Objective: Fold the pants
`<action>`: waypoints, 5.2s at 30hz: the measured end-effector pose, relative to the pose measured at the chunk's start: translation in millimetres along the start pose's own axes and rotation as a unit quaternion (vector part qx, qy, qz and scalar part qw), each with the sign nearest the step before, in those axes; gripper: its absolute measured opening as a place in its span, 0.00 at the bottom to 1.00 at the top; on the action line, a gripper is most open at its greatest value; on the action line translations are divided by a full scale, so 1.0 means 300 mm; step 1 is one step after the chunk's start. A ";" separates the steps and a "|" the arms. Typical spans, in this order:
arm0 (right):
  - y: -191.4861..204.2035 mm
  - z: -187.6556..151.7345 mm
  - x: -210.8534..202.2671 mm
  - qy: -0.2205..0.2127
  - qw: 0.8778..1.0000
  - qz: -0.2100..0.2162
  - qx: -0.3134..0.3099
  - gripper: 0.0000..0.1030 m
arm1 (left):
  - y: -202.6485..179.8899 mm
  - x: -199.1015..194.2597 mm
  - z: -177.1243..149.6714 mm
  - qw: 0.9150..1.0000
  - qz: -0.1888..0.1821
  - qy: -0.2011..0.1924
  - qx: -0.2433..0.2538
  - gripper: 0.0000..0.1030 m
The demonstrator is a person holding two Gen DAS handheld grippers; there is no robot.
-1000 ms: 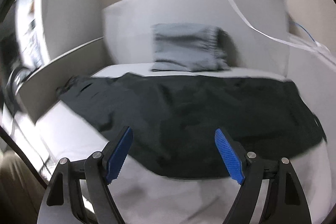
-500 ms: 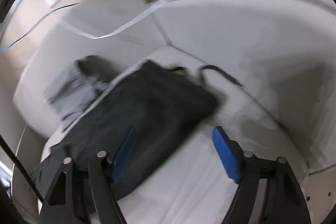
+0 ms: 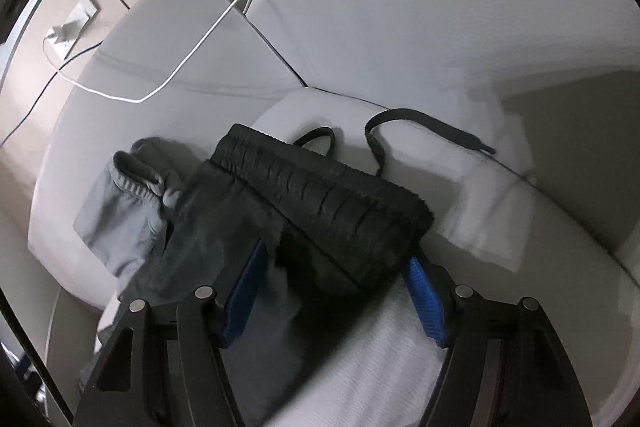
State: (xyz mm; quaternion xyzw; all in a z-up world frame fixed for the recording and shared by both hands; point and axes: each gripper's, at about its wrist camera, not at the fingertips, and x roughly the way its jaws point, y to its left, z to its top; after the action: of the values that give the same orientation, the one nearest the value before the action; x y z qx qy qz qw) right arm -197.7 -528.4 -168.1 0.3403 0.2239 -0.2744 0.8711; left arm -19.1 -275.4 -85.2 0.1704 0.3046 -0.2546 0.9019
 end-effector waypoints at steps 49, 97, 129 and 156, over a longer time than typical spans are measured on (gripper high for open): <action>0.416 0.096 -0.229 -0.109 0.983 0.136 -0.052 0.11 | 0.847 -0.262 -0.502 0.913 -0.117 -0.106 -0.376 0.99; 1.504 -0.829 0.039 0.049 0.874 0.251 -0.413 0.10 | 1.128 -0.317 -0.683 0.861 -0.074 -0.131 -0.487 0.99; 1.390 -0.937 -0.087 0.151 0.821 0.221 -0.505 0.78 | 1.094 -0.119 -0.711 0.859 -0.125 -0.024 -0.496 0.99; 0.807 -0.783 -0.145 0.105 0.802 0.136 -0.571 0.33 | 0.796 0.211 -0.642 0.811 -0.264 0.119 -0.509 0.57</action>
State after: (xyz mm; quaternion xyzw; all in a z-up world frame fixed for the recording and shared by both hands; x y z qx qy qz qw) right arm -125.3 -196.6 -186.0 -0.1655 0.3812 0.0621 0.9074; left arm 69.5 -14.9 -234.7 -0.3704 0.5289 -0.2691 0.7146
